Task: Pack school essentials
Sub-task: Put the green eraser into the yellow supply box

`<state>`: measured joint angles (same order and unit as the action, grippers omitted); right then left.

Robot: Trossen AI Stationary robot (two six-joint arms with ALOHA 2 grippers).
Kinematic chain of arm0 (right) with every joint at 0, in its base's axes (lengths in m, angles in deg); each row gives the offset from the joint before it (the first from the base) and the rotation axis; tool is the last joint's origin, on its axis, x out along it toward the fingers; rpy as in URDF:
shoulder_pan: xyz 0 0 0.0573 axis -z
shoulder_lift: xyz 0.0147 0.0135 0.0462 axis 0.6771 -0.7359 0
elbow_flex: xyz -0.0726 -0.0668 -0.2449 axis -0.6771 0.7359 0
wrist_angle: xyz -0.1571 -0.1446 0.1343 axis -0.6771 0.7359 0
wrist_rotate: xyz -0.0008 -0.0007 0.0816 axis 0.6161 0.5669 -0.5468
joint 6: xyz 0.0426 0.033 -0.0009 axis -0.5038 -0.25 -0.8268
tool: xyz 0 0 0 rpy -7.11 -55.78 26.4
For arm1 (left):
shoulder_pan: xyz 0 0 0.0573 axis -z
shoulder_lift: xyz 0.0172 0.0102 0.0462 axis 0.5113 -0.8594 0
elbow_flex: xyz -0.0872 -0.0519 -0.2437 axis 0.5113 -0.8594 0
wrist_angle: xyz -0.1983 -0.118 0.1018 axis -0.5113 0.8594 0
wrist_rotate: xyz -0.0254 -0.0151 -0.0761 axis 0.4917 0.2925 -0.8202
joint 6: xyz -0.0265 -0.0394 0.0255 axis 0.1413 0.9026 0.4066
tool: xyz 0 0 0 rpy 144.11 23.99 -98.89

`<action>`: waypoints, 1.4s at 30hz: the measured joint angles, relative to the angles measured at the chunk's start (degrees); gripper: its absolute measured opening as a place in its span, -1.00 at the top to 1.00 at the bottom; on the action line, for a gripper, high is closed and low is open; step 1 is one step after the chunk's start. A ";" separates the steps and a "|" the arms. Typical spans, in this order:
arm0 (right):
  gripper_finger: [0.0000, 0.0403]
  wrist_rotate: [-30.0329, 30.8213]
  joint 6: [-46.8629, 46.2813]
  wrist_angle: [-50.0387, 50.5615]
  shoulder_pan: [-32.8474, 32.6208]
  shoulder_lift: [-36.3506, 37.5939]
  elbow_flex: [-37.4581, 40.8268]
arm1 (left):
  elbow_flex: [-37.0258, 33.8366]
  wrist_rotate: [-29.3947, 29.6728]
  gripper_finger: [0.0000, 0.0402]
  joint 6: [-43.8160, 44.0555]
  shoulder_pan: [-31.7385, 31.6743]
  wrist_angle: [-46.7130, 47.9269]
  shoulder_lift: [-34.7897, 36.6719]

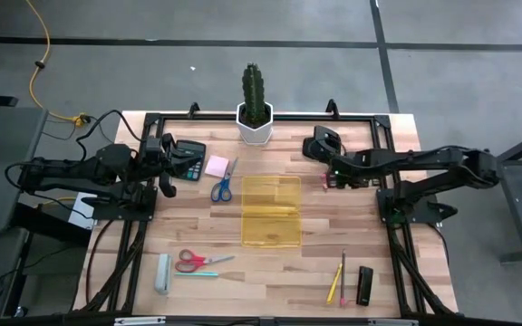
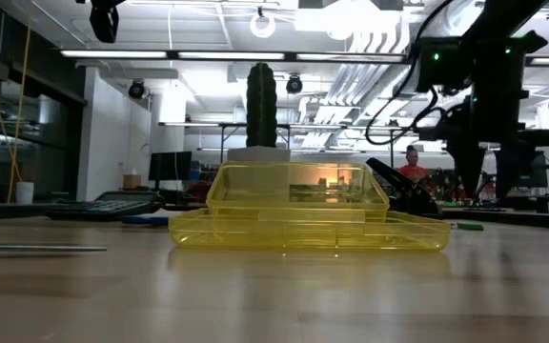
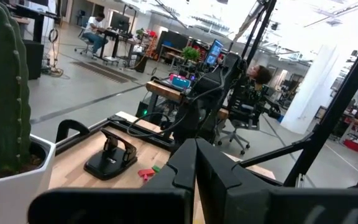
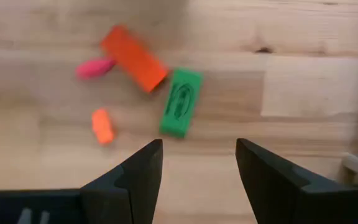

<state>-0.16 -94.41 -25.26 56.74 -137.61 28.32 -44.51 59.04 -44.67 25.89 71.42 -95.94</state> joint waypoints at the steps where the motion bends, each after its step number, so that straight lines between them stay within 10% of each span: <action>1: 0.02 0.22 -0.95 -0.57 0.27 -0.67 0.00 | 0.00 -0.01 1.00 0.00 0.00 0.00 0.00; 24: 0.04 2.60 -5.16 -10.92 1.63 -17.00 -0.28 | 0.00 -0.02 1.00 0.04 0.01 -0.04 0.00; 36: 0.80 2.40 -4.48 -9.93 1.63 -16.58 -0.23 | 0.00 -0.02 1.00 0.64 0.01 -0.07 0.00; 42: 0.84 1.04 -2.74 -3.44 1.63 -9.83 0.57 | 0.00 -0.02 1.00 0.62 0.01 -0.09 0.00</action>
<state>0.88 -97.16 -28.70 58.36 -147.44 28.89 -44.51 59.02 -44.05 25.91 71.33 -95.94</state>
